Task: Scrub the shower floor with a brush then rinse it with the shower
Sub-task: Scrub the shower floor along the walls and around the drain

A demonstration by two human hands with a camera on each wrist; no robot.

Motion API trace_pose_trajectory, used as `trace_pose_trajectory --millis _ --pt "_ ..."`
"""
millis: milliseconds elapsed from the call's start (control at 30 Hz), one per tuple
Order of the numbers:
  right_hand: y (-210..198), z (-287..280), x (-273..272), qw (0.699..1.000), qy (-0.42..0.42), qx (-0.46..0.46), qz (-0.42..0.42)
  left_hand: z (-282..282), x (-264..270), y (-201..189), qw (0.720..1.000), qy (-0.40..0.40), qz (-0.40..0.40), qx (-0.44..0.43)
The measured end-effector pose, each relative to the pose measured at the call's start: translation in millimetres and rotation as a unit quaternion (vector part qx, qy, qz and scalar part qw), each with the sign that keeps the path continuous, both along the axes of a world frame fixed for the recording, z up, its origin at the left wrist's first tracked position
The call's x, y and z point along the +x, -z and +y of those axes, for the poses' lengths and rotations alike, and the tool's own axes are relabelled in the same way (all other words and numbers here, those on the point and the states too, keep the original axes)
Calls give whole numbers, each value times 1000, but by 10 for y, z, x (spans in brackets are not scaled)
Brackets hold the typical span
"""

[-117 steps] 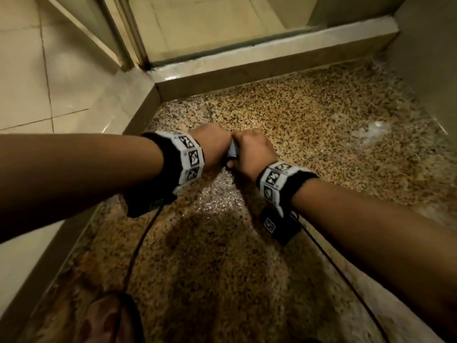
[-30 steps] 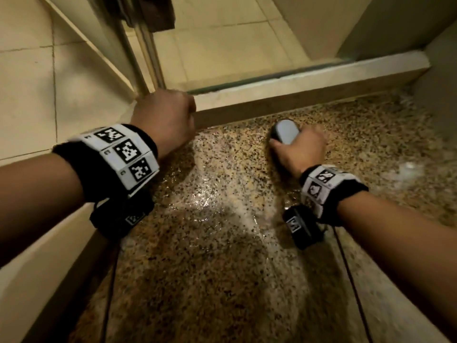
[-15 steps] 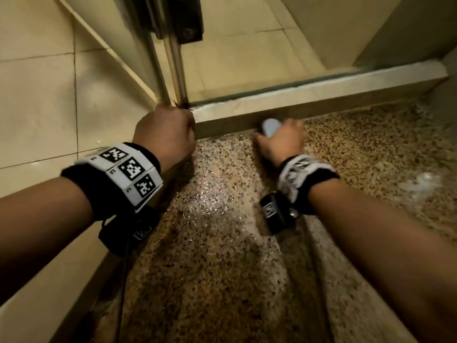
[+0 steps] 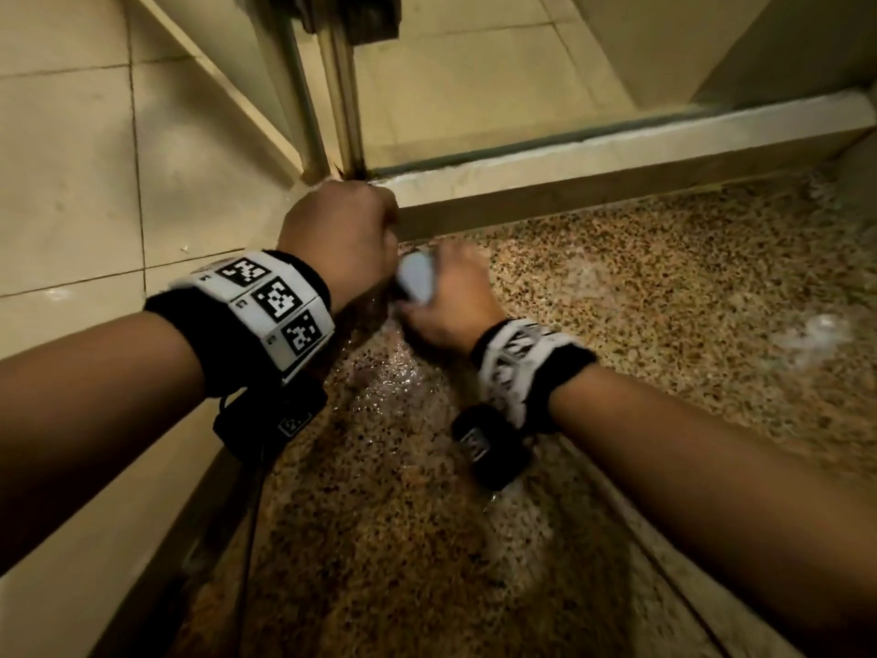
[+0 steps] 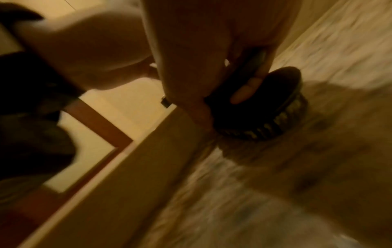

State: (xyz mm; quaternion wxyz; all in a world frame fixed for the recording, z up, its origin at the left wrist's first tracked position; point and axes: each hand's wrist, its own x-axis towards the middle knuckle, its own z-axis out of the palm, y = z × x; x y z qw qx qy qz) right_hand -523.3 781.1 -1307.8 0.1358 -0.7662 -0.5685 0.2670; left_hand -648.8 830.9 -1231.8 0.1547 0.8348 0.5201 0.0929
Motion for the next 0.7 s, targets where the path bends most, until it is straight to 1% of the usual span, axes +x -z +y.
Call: trace_pose_trajectory --millis 67,133,167,200,233,300,333,367,400,433,467,500,533,600,633,667,700 --pt "-66 -51 634 991 129 -17 -44 26 -43 -43 1000 -8 -29 -6" --pt "-160 -180 1160 966 225 -56 -117 44 -99 -81 998 -9 -54 -3" --pt "-207 -241 1273 956 248 -65 -144 49 -116 -98 998 -6 -62 -1" --pt "-229 -271 1260 953 253 -64 -152 40 -110 -118 998 -2 -69 -2" --pt "-245 -297 1124 960 243 -52 -130 34 -83 -134 997 2 -74 -1" --pt "-198 -329 586 982 178 -45 -33 19 -16 -149 997 6 -78 -6" --pt "-164 -347 232 992 119 -39 15 12 7 -149 997 9 -78 -7" --pt "-142 -391 -105 998 44 -34 40 4 18 -143 997 11 -79 -5" --pt "-140 -453 -366 998 -36 -35 43 -7 35 -132 997 14 -78 -3" --pt "-155 -527 -496 994 -102 -21 30 -21 62 -123 997 21 -80 -2" --pt "-144 -593 -475 989 -147 -1 15 -39 84 -117 996 28 -81 -4" --pt "-128 -639 -362 988 -150 12 18 -48 91 -120 996 34 -84 -7" --pt "-128 -683 -182 993 -114 6 24 -58 91 -120 995 38 -87 -13" --pt "-95 -726 280 1000 -7 -13 -7 -75 76 -116 995 48 -88 -25" --pt "-83 -717 499 997 50 -21 -46 -81 59 -127 994 57 -85 -26" --pt "-99 -689 645 991 109 -37 -69 -81 37 -141 994 66 -81 -26" --pt "-137 -646 690 984 148 -46 -88 -80 19 -158 994 73 -76 -26"
